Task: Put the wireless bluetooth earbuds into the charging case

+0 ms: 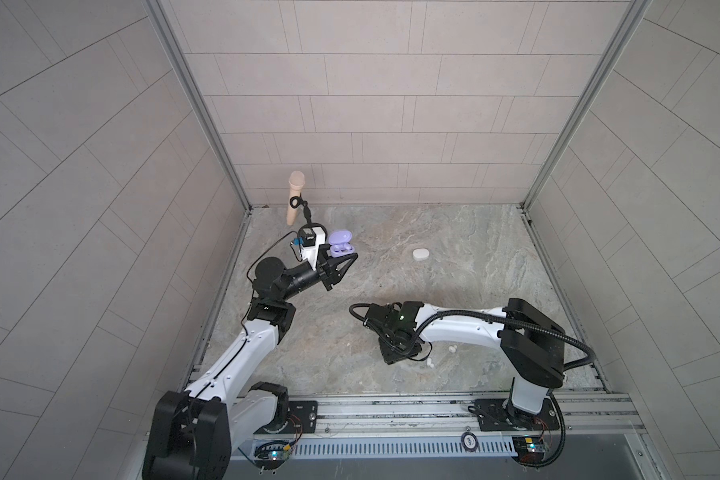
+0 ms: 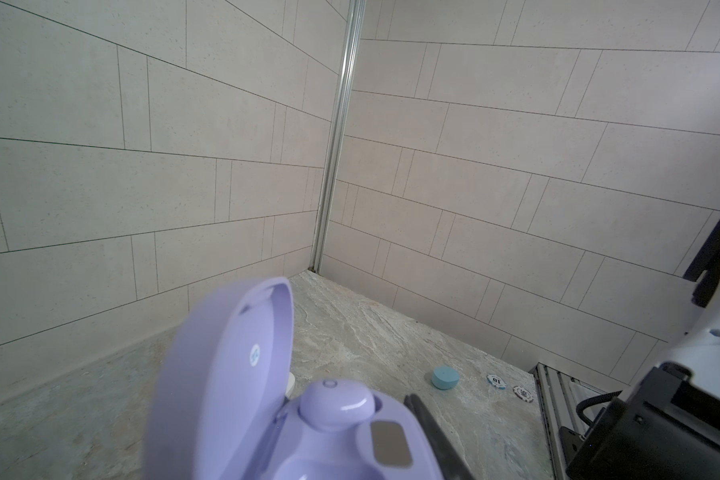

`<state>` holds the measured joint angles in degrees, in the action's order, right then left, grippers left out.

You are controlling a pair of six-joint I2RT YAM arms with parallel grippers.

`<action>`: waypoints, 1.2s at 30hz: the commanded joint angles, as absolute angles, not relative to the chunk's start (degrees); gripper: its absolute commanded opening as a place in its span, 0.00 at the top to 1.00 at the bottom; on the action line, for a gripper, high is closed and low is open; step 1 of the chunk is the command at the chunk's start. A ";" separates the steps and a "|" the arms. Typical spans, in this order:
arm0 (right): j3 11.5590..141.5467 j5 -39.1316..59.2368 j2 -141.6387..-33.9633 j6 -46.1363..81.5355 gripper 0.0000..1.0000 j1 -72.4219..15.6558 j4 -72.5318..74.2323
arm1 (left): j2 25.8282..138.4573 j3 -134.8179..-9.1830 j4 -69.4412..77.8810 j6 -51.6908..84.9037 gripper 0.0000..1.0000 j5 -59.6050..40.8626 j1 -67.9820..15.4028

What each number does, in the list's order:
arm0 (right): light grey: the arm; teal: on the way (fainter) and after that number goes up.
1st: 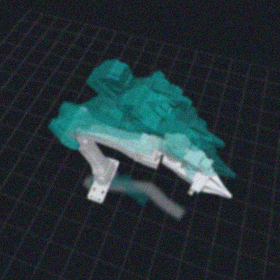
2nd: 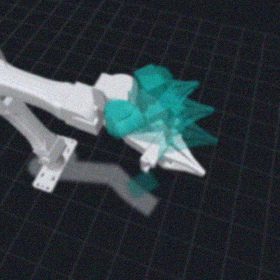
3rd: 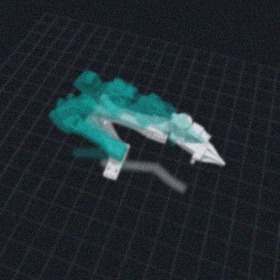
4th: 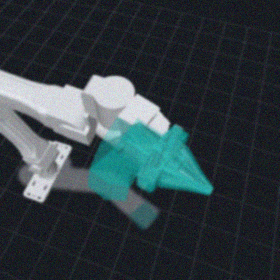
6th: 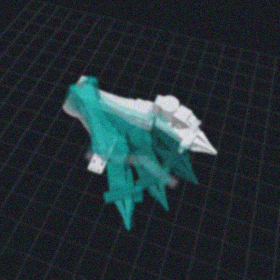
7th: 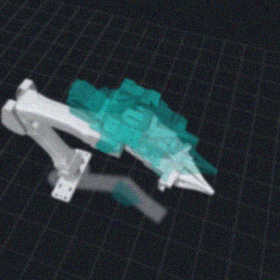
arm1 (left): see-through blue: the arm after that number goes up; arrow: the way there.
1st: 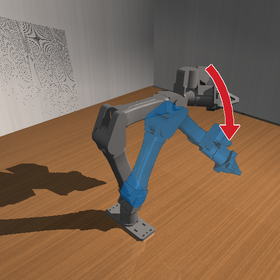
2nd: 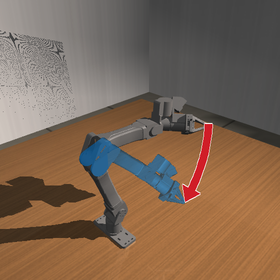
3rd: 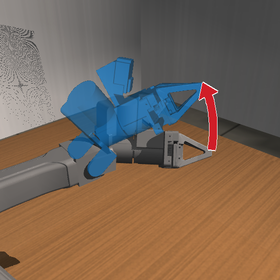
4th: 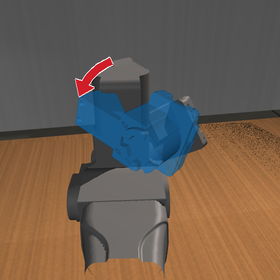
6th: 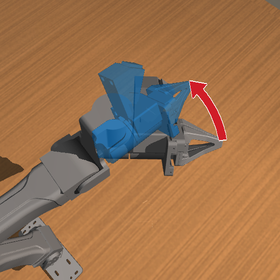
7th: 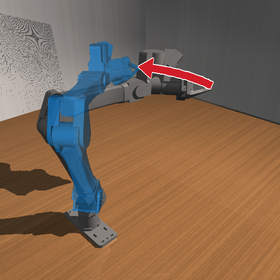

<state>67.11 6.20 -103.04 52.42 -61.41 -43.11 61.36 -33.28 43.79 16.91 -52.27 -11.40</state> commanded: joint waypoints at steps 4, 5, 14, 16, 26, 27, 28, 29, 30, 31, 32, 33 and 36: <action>66.09 7.70 -103.12 53.28 0.60 -63.17 -41.51 | 60.12 -33.15 45.04 16.22 1.00 -52.56 -11.60; 66.31 8.97 -103.63 53.66 0.60 -63.43 -40.66 | 60.12 -33.14 45.04 16.26 1.00 -52.54 -11.60; 69.48 11.06 -106.93 55.50 0.59 -63.90 -36.65 | 59.86 -33.25 44.96 16.26 1.00 -52.51 -11.58; 69.29 11.65 -106.99 55.74 0.58 -63.31 -34.29 | 59.77 -33.23 44.74 16.13 1.00 -52.47 -11.60; 71.72 9.76 -105.55 53.04 0.57 -62.64 -37.11 | 59.86 -33.24 44.82 16.17 1.00 -52.47 -11.55; 71.64 9.10 -105.08 52.47 0.57 -62.58 -38.81 | 59.85 -33.23 44.84 16.14 1.00 -52.47 -11.60; 71.26 8.30 -104.25 51.85 0.57 -62.58 -40.40 | 59.85 -33.22 44.82 16.17 1.00 -52.47 -11.57; 70.38 7.66 -103.25 51.60 0.57 -62.58 -41.37 | 59.88 -33.24 44.82 16.16 1.00 -52.47 -11.60; 69.73 7.20 -102.47 51.61 0.57 -62.60 -42.11 | 59.94 -33.26 44.82 16.17 1.00 -52.47 -11.60; 68.61 6.79 -101.27 51.76 0.57 -62.58 -42.64 | 59.94 -33.23 44.82 16.09 1.00 -52.47 -11.63; 67.71 6.79 -100.43 51.90 0.57 -62.58 -42.66 | 59.94 -33.22 44.82 16.08 1.00 -52.54 -11.60; 67.12 6.77 -100.13 52.16 0.56 -62.58 -42.74 | 59.93 -33.15 44.82 16.08 1.00 -52.48 -11.60; 65.33 7.31 -100.15 53.05 0.54 -62.58 -40.72 | 59.85 -33.18 44.82 16.17 1.00 -52.47 -11.60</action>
<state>66.76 8.95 -101.32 52.36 -62.50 -39.55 61.04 -33.28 43.38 16.88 -52.25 -11.38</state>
